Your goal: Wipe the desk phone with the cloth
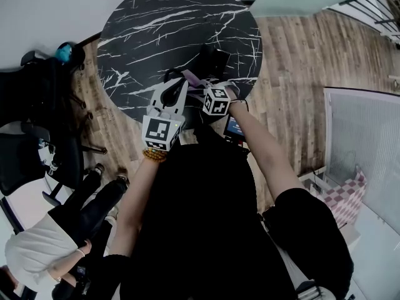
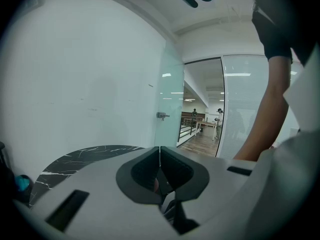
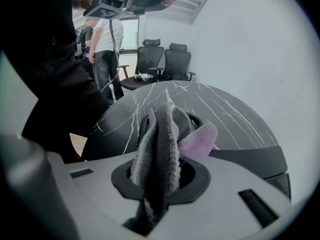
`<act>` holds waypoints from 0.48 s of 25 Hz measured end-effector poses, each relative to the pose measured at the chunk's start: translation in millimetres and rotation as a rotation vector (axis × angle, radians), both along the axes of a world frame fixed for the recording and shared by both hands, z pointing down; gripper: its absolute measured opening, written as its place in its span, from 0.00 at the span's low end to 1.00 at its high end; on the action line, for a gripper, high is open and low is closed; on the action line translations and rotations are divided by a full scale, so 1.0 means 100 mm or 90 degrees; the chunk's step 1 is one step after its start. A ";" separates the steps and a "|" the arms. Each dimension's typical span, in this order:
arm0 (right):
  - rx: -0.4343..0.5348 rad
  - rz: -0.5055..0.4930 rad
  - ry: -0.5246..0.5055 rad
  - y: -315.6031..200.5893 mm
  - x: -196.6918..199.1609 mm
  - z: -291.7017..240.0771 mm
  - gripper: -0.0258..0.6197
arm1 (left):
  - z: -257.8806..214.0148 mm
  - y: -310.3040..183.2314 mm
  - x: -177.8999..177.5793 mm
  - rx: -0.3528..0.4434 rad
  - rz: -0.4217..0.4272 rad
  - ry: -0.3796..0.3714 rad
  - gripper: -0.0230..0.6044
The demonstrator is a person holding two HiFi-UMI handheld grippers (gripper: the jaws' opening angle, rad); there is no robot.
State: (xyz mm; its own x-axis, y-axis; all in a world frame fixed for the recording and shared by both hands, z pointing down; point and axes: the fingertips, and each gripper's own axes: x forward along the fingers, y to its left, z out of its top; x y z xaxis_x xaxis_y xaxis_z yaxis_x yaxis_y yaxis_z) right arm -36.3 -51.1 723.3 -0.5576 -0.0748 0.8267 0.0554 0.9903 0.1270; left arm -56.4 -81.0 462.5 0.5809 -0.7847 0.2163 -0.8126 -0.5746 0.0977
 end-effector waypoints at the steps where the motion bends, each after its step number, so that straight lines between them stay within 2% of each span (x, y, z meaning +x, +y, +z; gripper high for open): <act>1: -0.002 -0.012 0.009 0.03 -0.01 0.01 0.14 | -0.01 0.00 0.01 0.001 0.001 0.000 0.06; 3: -0.007 -0.028 0.025 0.06 -0.01 0.03 0.14 | -0.02 0.01 0.02 0.002 0.001 0.002 0.06; 6: -0.035 -0.018 0.023 0.06 -0.02 0.00 0.14 | -0.02 0.02 0.03 0.004 0.002 0.001 0.06; 9: -0.054 -0.002 -0.009 -0.01 -0.07 -0.13 0.14 | 0.00 0.03 0.04 0.001 0.004 0.001 0.06; 12: -0.050 0.025 -0.069 -0.17 -0.10 -0.37 0.14 | 0.01 0.04 0.06 0.002 0.009 -0.001 0.06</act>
State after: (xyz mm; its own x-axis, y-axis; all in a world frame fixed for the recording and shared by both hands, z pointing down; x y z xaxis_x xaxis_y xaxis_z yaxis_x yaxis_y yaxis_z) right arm -46.4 -68.0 686.1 -0.6420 -0.0354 0.7659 0.0072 0.9986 0.0522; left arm -50.7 -77.0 463.1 0.5923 -0.7766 0.2146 -0.8041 -0.5869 0.0953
